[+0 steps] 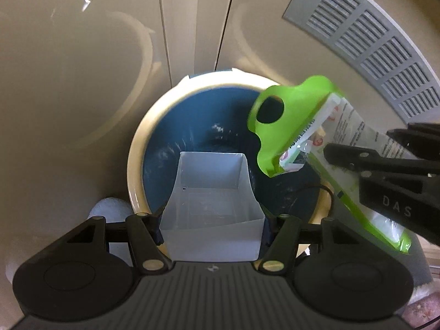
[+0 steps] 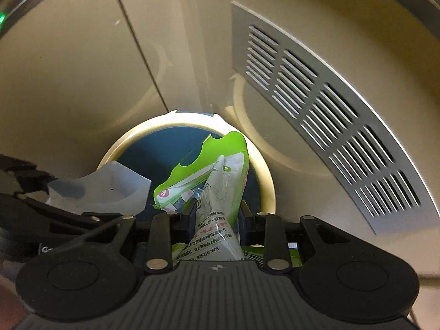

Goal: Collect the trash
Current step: 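Lower both tools with the box and bag over the blue trash bin, then open the left tool dropping the box while the right tool releases the snack bag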

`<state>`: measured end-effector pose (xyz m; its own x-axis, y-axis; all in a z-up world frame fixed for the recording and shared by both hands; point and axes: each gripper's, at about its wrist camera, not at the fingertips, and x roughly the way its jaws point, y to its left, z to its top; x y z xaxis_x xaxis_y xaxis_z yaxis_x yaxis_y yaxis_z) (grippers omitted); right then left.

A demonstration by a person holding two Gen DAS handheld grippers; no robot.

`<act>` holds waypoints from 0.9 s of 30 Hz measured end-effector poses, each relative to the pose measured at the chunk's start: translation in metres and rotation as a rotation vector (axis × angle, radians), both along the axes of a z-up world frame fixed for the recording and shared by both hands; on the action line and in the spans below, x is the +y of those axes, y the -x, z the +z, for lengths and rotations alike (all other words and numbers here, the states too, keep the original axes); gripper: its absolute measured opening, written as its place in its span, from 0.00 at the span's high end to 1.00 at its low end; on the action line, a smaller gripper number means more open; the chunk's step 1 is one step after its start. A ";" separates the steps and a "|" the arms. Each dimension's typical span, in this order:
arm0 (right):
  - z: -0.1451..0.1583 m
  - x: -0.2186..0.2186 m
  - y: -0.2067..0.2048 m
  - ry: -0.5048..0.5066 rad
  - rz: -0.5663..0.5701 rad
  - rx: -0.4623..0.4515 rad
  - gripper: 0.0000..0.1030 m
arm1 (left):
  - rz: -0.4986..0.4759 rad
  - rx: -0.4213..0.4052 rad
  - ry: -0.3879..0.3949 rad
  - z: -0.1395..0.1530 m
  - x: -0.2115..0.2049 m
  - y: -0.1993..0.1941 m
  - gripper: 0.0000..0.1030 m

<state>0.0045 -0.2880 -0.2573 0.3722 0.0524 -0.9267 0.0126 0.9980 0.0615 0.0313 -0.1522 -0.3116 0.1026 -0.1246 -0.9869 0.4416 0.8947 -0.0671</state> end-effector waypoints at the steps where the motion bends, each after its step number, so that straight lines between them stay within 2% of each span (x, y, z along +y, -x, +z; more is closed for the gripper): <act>1: -0.003 0.003 -0.001 0.031 0.037 -0.003 0.69 | -0.004 0.006 -0.003 -0.004 -0.001 -0.001 0.35; 5: -0.009 0.024 0.001 0.203 0.211 -0.036 0.69 | -0.008 0.021 -0.014 -0.011 -0.001 0.000 0.35; 7: -0.012 0.033 -0.001 0.242 0.266 -0.046 0.69 | 0.000 0.033 -0.015 -0.014 0.000 -0.001 0.35; 12: -0.015 0.044 -0.008 0.253 0.313 -0.061 0.69 | 0.016 0.053 -0.025 -0.025 0.003 -0.004 0.35; 19: -0.010 0.032 -0.002 0.229 0.308 -0.096 0.67 | 0.023 0.064 -0.027 -0.031 0.007 -0.005 0.35; 22: -0.018 0.032 -0.008 0.218 0.298 -0.098 0.59 | 0.028 0.068 -0.026 -0.033 0.008 -0.005 0.27; 23: -0.017 0.031 -0.007 0.213 0.291 -0.098 0.46 | 0.033 0.070 -0.026 -0.034 0.008 -0.006 0.16; 24: -0.017 0.030 -0.006 0.204 0.281 -0.100 0.33 | 0.041 0.062 -0.022 -0.037 0.009 -0.010 0.12; 25: -0.018 0.028 -0.007 0.197 0.270 -0.109 0.31 | 0.039 0.055 -0.021 -0.036 0.009 -0.010 0.12; 27: -0.015 0.024 -0.004 0.193 0.249 -0.126 0.27 | 0.043 0.052 -0.021 -0.033 0.011 -0.009 0.03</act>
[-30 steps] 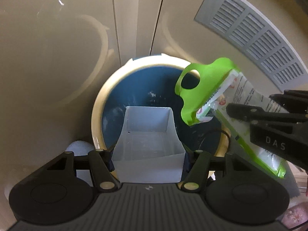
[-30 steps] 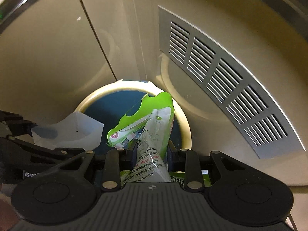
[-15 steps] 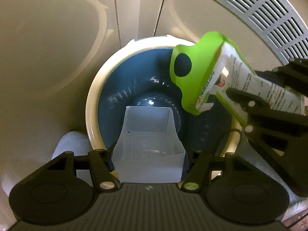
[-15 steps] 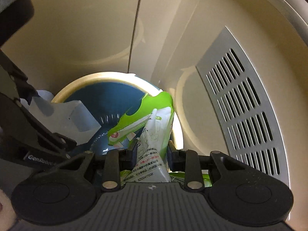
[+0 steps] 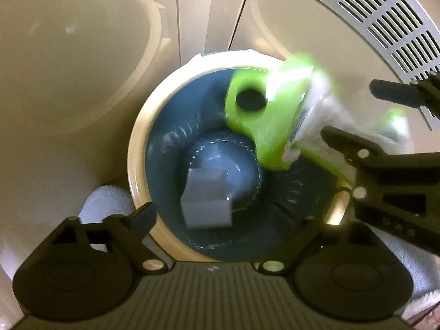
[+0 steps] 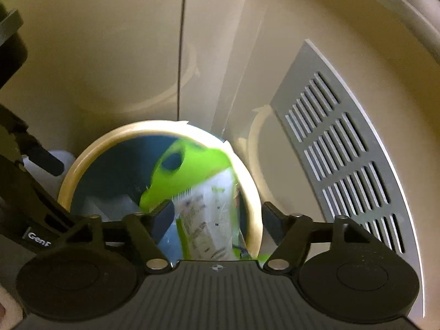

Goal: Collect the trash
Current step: 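Open the left tool dropping the box while the right tool releases the snack bag, then raise both tools from the bin back toward the gray mat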

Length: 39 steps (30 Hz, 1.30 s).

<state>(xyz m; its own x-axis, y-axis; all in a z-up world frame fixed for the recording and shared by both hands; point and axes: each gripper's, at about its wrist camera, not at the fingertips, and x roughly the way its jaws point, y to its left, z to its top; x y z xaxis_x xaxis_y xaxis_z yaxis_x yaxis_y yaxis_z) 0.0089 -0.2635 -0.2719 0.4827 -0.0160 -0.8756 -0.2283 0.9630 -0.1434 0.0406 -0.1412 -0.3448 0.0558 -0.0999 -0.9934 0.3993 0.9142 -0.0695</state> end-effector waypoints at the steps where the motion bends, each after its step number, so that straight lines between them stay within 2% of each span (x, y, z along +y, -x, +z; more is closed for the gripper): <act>1: 0.003 -0.002 0.002 -0.003 -0.010 -0.005 0.27 | 0.008 -0.001 0.000 0.002 0.001 0.000 0.01; 8: 0.038 -0.013 0.026 -0.036 -0.075 -0.063 0.27 | 0.039 -0.017 0.034 0.027 0.013 0.005 0.00; 15: 0.099 -0.019 0.077 -0.182 -0.133 -0.135 0.17 | 0.036 -0.130 0.096 0.079 0.030 0.035 0.00; 18: 0.116 -0.015 0.099 -0.208 -0.136 -0.168 0.13 | 0.024 -0.183 0.114 0.098 0.033 0.054 0.00; 24: 0.124 -0.007 0.125 -0.201 -0.127 -0.180 0.12 | -0.029 -0.253 0.100 0.118 0.031 0.081 0.00; 30: 0.131 -0.001 0.139 -0.182 -0.118 -0.227 0.12 | -0.029 -0.340 0.094 0.139 0.034 0.097 0.00; 39: 0.144 -0.001 0.159 -0.171 -0.121 -0.297 0.11 | -0.025 -0.399 0.104 0.161 0.038 0.109 0.00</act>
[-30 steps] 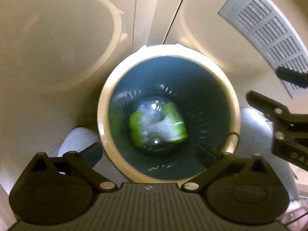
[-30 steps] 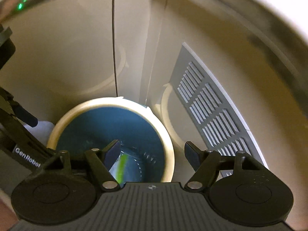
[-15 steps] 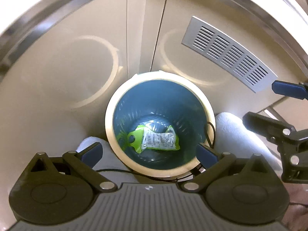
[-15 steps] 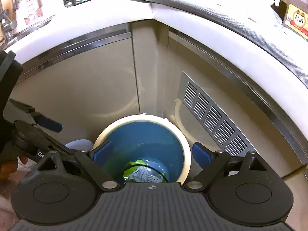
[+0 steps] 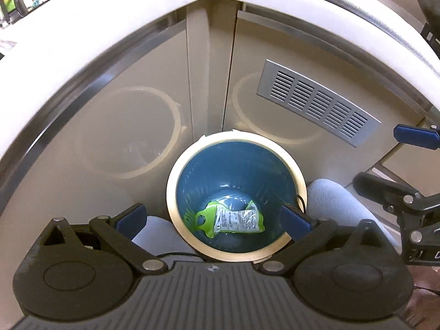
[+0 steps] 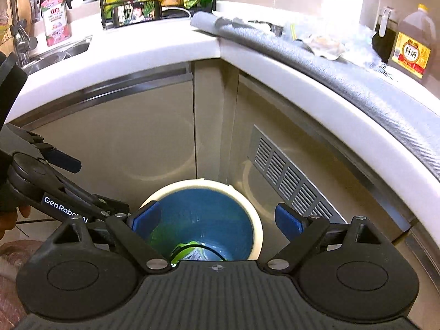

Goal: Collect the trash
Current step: 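Raise both tools from the bin back toward the gray mat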

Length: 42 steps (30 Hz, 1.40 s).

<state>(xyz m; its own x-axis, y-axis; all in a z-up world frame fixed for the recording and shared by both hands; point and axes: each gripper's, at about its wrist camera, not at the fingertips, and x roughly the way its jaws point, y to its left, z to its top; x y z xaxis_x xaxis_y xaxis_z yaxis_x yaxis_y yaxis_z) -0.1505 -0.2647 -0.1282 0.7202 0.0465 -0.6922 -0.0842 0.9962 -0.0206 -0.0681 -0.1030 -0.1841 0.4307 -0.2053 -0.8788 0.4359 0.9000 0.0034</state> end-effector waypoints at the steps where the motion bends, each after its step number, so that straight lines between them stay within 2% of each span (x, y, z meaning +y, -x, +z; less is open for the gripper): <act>1: 0.001 0.000 0.000 -0.001 -0.002 -0.003 0.11 | 0.002 -0.006 0.001 0.002 0.001 0.001 0.00; 10: 0.018 0.002 0.005 0.004 0.021 -0.041 0.11 | -0.007 -0.101 -0.004 0.027 0.007 0.014 0.00; 16: 0.046 -0.005 0.002 -0.013 0.028 -0.079 0.11 | 0.001 -0.161 0.015 0.054 0.012 0.017 0.00; 19: 0.061 -0.009 0.006 -0.017 0.033 -0.115 0.11 | 0.031 -0.171 0.053 0.067 0.019 0.018 0.00; 23: 0.098 -0.022 0.015 -0.027 0.054 -0.183 0.11 | 0.056 -0.196 0.101 0.088 0.029 0.019 0.00; 29: 0.184 -0.050 0.039 0.026 0.063 -0.387 0.06 | 0.068 -0.290 0.149 0.123 0.034 0.021 0.00; 32: 0.210 -0.064 0.046 -0.043 0.047 -0.466 0.03 | 0.063 -0.312 0.188 0.139 0.034 0.023 0.00; 35: 0.203 -0.068 0.040 -0.081 0.025 -0.484 0.00 | 0.051 -0.350 0.206 0.156 0.032 0.023 0.00; 38: 0.172 -0.061 0.022 -0.002 -0.017 -0.417 0.00 | 0.044 -0.401 0.208 0.172 0.028 0.024 0.00; 42: 0.140 -0.052 0.016 0.073 -0.029 -0.383 0.00 | 0.066 -0.451 0.197 0.185 0.024 0.016 0.00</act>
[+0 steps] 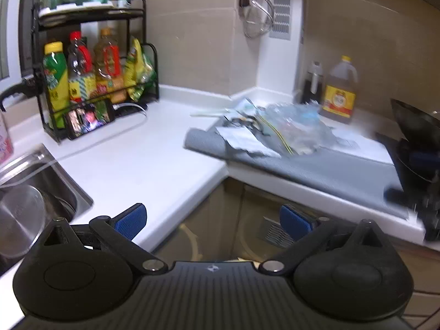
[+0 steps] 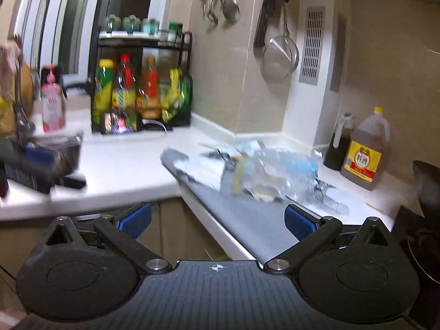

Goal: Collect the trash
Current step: 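Raise both tools from the bin back toward the gray mat, then grasp the clear plastic bag on the mat with the right tool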

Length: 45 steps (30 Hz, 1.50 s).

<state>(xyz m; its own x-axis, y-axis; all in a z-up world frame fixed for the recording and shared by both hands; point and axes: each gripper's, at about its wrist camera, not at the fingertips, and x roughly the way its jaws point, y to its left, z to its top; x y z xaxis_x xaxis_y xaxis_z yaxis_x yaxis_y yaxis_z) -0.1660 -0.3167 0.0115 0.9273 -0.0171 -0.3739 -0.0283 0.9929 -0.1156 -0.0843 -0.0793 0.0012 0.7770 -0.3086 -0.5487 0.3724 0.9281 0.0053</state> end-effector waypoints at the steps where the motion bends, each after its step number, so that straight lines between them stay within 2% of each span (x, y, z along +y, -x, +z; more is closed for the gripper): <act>1: -0.004 -0.001 -0.002 0.013 -0.010 0.005 0.00 | 0.008 -0.004 -0.004 0.001 -0.001 -0.004 0.00; 7: -0.021 -0.027 -0.018 0.034 -0.110 0.027 0.00 | 0.045 0.020 -0.008 -0.005 -0.008 -0.032 0.00; 16: -0.041 -0.064 -0.053 -0.134 -0.214 0.048 0.00 | 0.071 0.070 0.024 -0.020 -0.024 -0.077 0.00; 23: -0.043 -0.072 -0.083 -0.175 -0.212 0.050 0.00 | 0.072 0.076 0.026 -0.024 -0.048 -0.109 0.00; 30: -0.056 -0.103 -0.120 -0.423 -0.238 0.048 0.00 | 0.061 0.075 -0.025 -0.031 -0.067 -0.123 0.00; 36: -0.066 -0.132 -0.168 -0.659 -0.310 0.048 0.00 | 0.054 0.071 -0.048 -0.034 -0.075 -0.127 0.00; 45: -0.090 -0.151 -0.229 -0.842 -0.394 0.121 0.00 | 0.056 0.089 -0.068 -0.040 -0.077 -0.132 0.00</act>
<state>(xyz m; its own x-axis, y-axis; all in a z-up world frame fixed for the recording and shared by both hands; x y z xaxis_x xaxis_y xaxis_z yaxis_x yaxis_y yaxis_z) 0.0629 -0.4672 -0.0787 0.8664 -0.0019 -0.4994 0.3632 0.6887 0.6276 0.0481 -0.1559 -0.0388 0.7396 -0.2257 -0.6341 0.3215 0.9461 0.0382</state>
